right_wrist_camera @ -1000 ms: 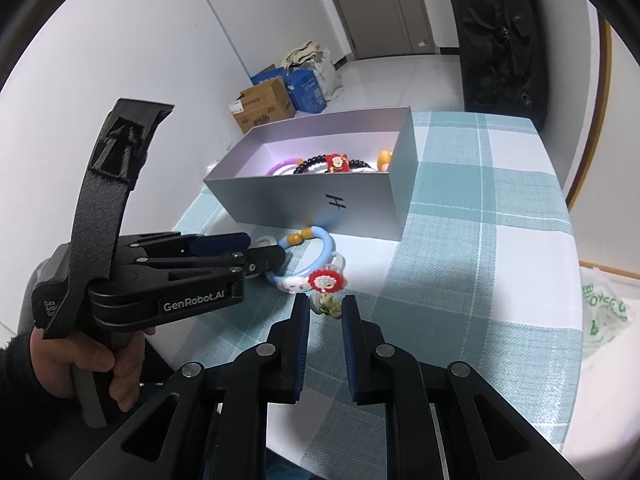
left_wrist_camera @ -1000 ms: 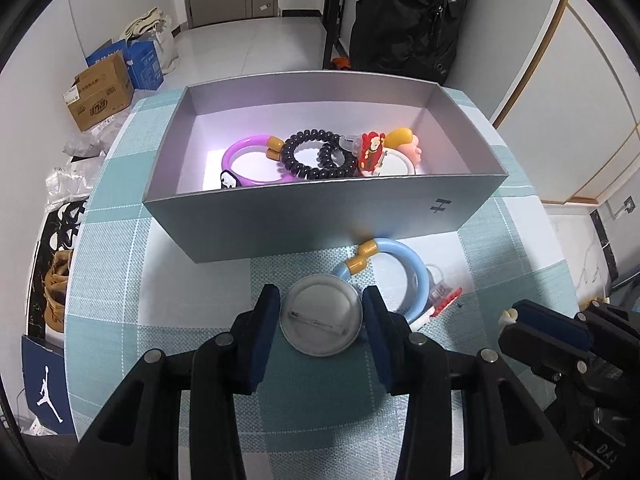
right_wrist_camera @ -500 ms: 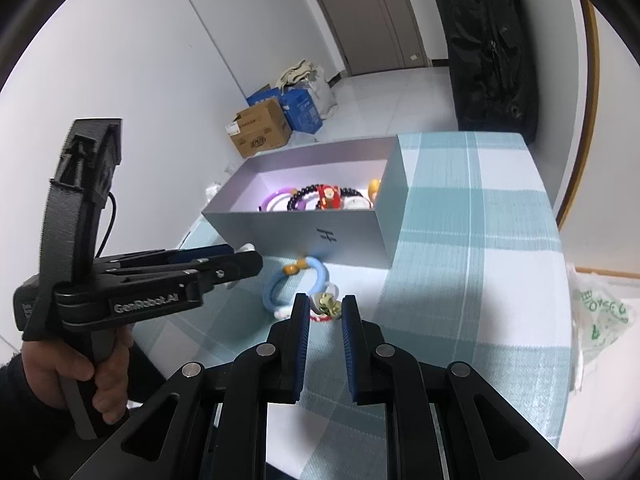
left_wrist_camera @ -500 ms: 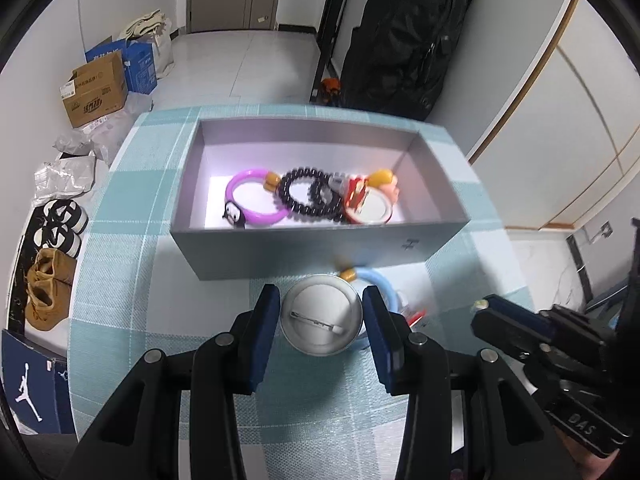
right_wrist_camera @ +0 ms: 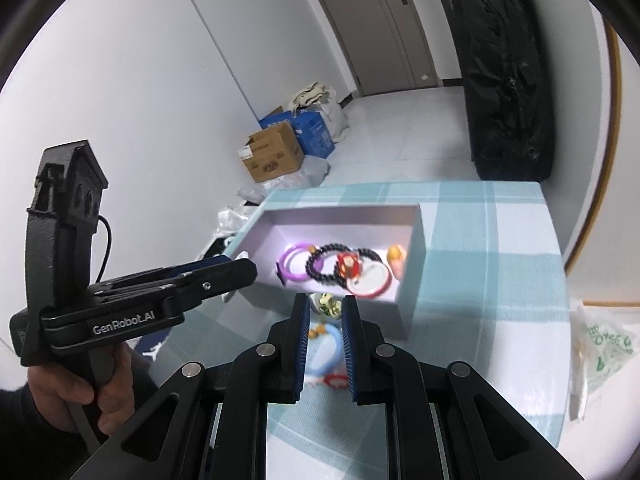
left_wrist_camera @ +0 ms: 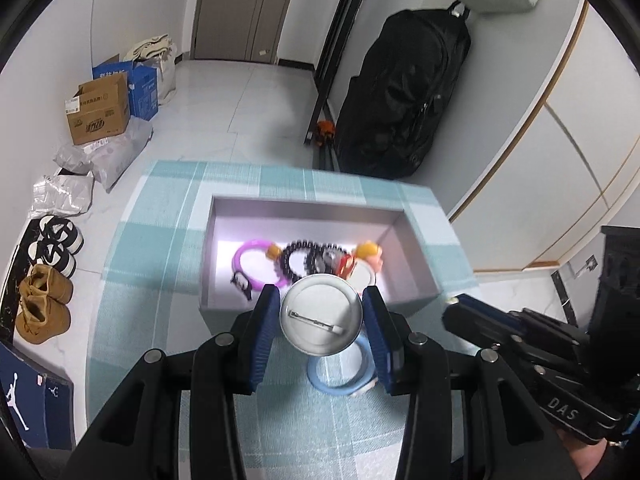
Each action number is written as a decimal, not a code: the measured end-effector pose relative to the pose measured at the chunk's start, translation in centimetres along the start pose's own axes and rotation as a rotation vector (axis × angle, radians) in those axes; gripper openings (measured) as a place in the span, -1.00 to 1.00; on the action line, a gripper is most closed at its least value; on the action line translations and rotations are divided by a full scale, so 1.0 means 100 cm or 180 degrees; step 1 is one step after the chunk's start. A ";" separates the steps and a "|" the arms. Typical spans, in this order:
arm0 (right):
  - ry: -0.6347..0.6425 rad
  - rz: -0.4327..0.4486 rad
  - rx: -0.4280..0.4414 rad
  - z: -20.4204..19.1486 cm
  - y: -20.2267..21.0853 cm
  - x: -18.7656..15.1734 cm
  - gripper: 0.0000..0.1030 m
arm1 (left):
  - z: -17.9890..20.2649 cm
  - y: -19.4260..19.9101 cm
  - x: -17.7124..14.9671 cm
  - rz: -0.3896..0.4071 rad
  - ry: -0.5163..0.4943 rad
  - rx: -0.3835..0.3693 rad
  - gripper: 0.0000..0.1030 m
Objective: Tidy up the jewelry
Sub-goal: 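Carry the badge and yellow charm into the white box and open both tools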
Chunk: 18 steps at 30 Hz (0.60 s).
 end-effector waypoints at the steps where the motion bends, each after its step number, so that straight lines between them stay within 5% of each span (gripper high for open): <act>1: -0.0006 -0.0006 0.0015 -0.001 -0.002 0.003 -0.71 | -0.001 0.000 0.003 0.0022 -0.0005 0.0009 -0.28; 18: 0.0042 -0.0046 0.0289 -0.004 -0.049 0.048 -0.71 | -0.020 -0.022 0.032 -0.0119 0.0237 -0.0217 -0.28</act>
Point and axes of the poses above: each gripper's, at about its wrist camera, not at the fingertips, and y roughly against the way its jaws point, z to its right, x to its top, the point moved 10 cm from there along -y, roughly the way its jaws point, and after that the axes turned 11 degrees about -x, right-handed, at the moved point
